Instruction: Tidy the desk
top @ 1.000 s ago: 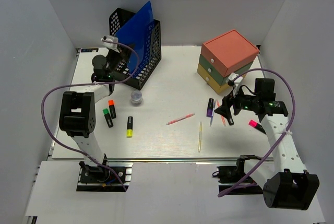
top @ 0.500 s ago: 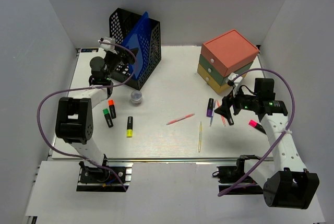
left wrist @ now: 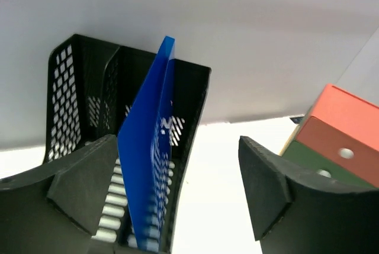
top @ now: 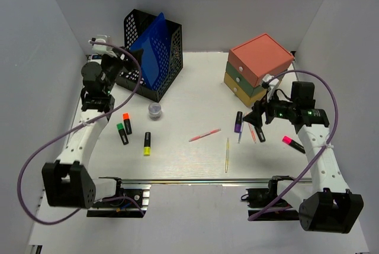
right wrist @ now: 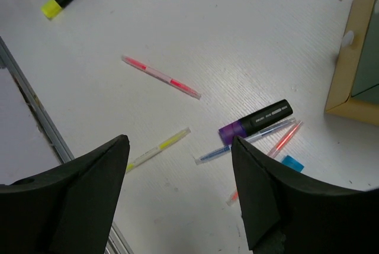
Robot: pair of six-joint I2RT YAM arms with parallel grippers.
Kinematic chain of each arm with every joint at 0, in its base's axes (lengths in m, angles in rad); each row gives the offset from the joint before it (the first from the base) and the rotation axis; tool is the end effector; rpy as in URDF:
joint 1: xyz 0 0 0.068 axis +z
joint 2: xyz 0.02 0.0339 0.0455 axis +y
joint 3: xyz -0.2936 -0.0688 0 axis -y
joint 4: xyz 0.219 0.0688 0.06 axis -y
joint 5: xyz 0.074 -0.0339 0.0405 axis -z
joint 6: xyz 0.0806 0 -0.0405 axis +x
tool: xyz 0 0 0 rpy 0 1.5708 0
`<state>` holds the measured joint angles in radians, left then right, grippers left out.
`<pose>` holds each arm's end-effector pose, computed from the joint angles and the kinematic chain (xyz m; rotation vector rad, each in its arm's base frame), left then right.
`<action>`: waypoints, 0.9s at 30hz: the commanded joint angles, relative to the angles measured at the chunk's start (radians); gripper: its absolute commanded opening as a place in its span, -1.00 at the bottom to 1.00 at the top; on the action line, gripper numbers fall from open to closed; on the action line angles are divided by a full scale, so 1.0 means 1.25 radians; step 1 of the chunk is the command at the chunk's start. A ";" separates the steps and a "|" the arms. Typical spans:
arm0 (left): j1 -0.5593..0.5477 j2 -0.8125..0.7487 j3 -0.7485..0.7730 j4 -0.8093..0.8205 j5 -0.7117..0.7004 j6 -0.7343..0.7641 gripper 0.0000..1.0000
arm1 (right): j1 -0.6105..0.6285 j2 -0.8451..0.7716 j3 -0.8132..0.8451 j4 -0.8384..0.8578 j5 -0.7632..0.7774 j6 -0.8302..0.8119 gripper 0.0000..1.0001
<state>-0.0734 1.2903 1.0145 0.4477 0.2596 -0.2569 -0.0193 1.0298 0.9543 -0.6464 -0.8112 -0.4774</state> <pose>0.3131 -0.0438 0.4197 0.0882 1.4172 -0.4549 0.1900 0.0548 0.3229 -0.8594 1.9206 0.6303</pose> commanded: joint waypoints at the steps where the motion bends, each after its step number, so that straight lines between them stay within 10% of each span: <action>1: 0.005 -0.073 0.042 -0.247 -0.022 -0.020 0.74 | -0.003 0.025 0.065 0.047 -0.035 0.096 0.44; 6: -0.014 -0.075 0.131 -0.474 0.039 -0.078 -0.03 | 0.001 0.057 0.113 0.072 -0.031 0.157 0.33; 10: -0.014 -0.052 0.128 -0.475 0.229 -0.161 -0.26 | -0.002 0.066 0.123 0.089 -0.014 0.183 0.23; 12: -0.025 -0.008 0.152 -0.476 0.289 -0.191 -0.27 | -0.003 0.070 0.131 0.105 -0.002 0.205 -0.17; 14: -0.047 0.018 0.161 -0.455 0.351 -0.236 -0.22 | -0.005 0.079 0.163 0.100 0.022 0.234 -0.99; 22: -0.204 0.167 0.288 -0.466 0.335 -0.238 -0.11 | -0.023 0.090 0.217 0.059 0.016 0.294 -1.00; 27: -0.291 0.252 0.331 -0.389 0.285 -0.242 -0.03 | -0.042 0.101 0.221 -0.024 0.075 0.328 -0.44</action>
<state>-0.3920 1.5929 1.3838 -0.1066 0.6361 -0.5499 -0.0574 1.1522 1.1954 -0.6109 -0.7578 -0.1104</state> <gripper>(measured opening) 0.485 0.266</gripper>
